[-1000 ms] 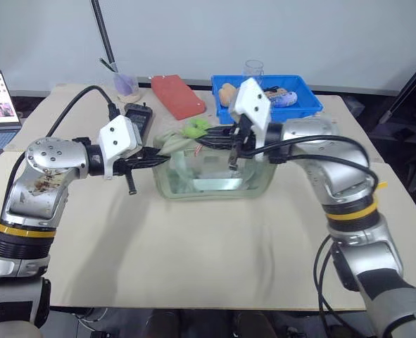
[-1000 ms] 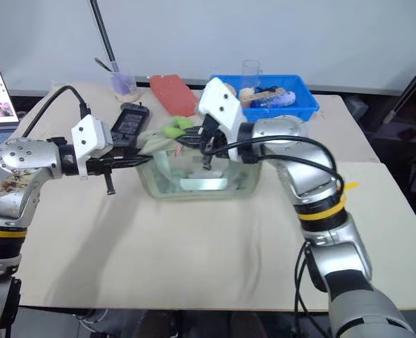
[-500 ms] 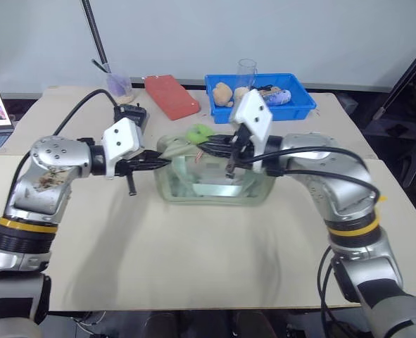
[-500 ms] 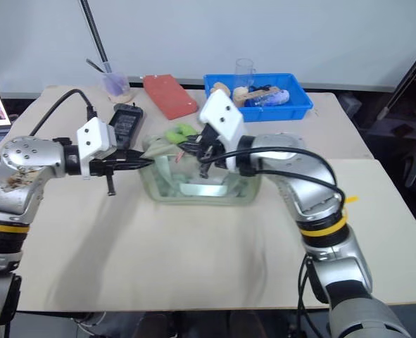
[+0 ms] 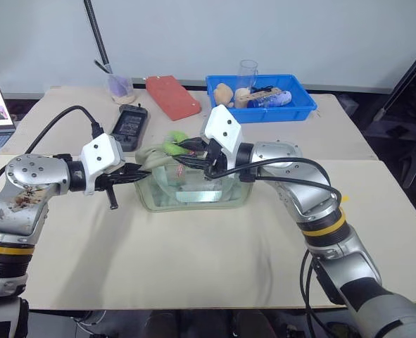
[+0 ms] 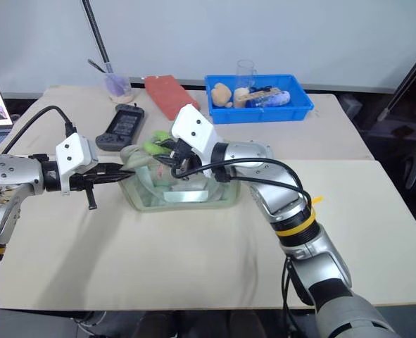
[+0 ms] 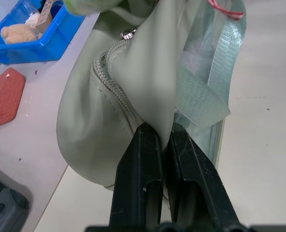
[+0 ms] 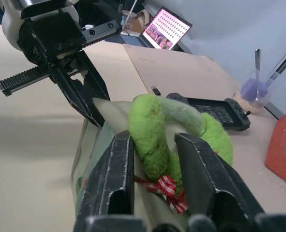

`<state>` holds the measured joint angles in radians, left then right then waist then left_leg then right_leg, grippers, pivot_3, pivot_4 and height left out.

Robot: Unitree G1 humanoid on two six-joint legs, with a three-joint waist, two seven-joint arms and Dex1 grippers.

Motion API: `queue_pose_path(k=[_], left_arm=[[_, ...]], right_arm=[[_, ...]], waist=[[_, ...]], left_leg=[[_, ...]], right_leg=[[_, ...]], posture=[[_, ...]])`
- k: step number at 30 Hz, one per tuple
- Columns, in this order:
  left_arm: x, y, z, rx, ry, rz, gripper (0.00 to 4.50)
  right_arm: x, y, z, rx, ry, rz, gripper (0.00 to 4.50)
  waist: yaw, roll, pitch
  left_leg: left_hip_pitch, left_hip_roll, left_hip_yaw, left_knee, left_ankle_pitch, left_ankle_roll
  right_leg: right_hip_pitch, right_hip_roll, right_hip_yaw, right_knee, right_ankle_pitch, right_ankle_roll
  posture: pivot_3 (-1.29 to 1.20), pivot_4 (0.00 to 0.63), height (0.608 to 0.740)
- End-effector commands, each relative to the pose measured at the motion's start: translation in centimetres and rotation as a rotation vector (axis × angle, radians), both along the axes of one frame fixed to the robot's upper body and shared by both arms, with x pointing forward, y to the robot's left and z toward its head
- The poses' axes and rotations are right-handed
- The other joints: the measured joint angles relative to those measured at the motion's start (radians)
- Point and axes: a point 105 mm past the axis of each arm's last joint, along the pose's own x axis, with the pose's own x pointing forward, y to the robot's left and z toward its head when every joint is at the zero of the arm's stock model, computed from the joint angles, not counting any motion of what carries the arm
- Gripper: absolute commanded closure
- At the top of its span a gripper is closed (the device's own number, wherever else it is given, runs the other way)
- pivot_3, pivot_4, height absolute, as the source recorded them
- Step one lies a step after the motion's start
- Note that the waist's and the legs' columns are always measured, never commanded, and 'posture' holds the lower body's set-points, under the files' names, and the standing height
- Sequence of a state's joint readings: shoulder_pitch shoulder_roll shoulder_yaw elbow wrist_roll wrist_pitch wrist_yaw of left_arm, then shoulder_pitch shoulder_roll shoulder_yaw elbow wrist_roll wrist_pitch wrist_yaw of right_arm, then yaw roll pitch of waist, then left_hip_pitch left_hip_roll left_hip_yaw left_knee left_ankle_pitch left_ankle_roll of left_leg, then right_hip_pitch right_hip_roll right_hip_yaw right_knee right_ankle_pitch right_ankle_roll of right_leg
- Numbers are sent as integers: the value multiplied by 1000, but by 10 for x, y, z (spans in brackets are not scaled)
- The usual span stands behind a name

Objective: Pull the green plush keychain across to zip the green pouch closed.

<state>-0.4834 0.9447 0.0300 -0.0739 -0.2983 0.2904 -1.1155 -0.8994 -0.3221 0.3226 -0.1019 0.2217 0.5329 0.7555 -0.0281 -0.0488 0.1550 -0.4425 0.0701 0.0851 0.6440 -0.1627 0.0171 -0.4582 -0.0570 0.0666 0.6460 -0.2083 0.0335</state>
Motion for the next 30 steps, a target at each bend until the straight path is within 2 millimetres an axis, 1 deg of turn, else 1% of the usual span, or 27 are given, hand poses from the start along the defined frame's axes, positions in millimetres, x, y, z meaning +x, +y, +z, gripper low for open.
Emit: queue_pose_path(k=[1,3,4,7,8,12,16,18,20,21,23,24,26,28,30], left_arm=[[-2,3,-4,29,17,12,4500],[-3,3,-4,29,16,10,4500],[-2,2,-3,29,15,9,4500],[-1,1,-2,27,14,5,4500],[-1,1,-2,27,14,5,4500],[1,2,-3,33,16,4,4500],[6,1,-1,32,12,2,4500],[7,1,-1,33,12,1,4500],[9,3,0,36,8,4,4500],[10,5,1,40,4,8,4500],[12,7,2,45,-1,13,4500],[14,9,2,50,-4,18,4500],[18,12,3,68,-15,31,4500],[20,14,3,79,-21,36,4500],[23,17,3,83,-23,45,4500]], right_arm=[[-6,5,23,42,-68,35,3108],[-6,7,23,48,-59,39,3108],[-6,7,23,57,-51,37,3348],[-6,7,26,80,-37,40,4310],[-6,5,29,94,-31,37,4475],[-3,-6,39,141,-19,-2,4475],[2,-24,39,135,-26,-55,4475],[4,-33,43,144,-33,-88,4475],[8,-51,50,153,-62,-169,4475],[11,-66,55,162,-77,-233,4475],[13,-87,60,172,-96,-328,4475],[15,-103,60,173,-101,-394,4475],[16,-137,54,150,-107,-525,4475],[15,-155,49,137,-108,-596,4475],[16,-180,42,118,-116,-704,4475]], waist=[[-1,0,0],[-1,0,0],[-1,0,0],[-1,0,0],[0,0,0],[1,0,0],[4,0,0],[5,0,0],[6,0,0],[8,0,0],[12,0,0],[14,0,0],[18,0,0],[17,0,0],[12,0,0]], left_leg=[[0,0,0,0,0,0],[0,0,0,0,0,0],[0,0,0,0,0,0],[0,0,0,0,0,0],[0,0,0,0,0,0],[0,0,0,0,0,0],[0,0,0,0,0,0],[0,0,0,0,0,0],[0,0,0,0,0,0],[0,0,0,0,0,0],[0,0,0,0,0,0],[0,0,0,0,0,0],[-1,0,0,0,0,0],[-1,-1,1,0,0,0],[-1,-1,1,0,0,0]], right_leg=[[0,0,0,0,0,0],[0,0,0,0,0,0],[0,0,0,0,0,0],[0,0,0,0,0,0],[0,0,0,0,-1,-1],[0,0,0,0,-1,-1],[0,0,0,0,-1,-1],[0,0,0,0,-1,-1],[0,0,0,0,-1,-1],[0,0,0,0,-1,-1],[0,0,0,0,-1,-1],[0,-1,0,-1,-1,-1],[0,-1,0,-1,-1,-2],[1,-2,0,-3,-1,-2],[1,-2,0,-3,-1,-2]], posture=[[0,150,740],[0,150,740],[0,150,740],[0,150,740],[0,150,740],[0,150,740],[0,150,740],[0,150,740],[0,150,740],[0,150,740],[0,150,740],[0,150,740],[0,150,740],[0,150,740],[0,150,740]])
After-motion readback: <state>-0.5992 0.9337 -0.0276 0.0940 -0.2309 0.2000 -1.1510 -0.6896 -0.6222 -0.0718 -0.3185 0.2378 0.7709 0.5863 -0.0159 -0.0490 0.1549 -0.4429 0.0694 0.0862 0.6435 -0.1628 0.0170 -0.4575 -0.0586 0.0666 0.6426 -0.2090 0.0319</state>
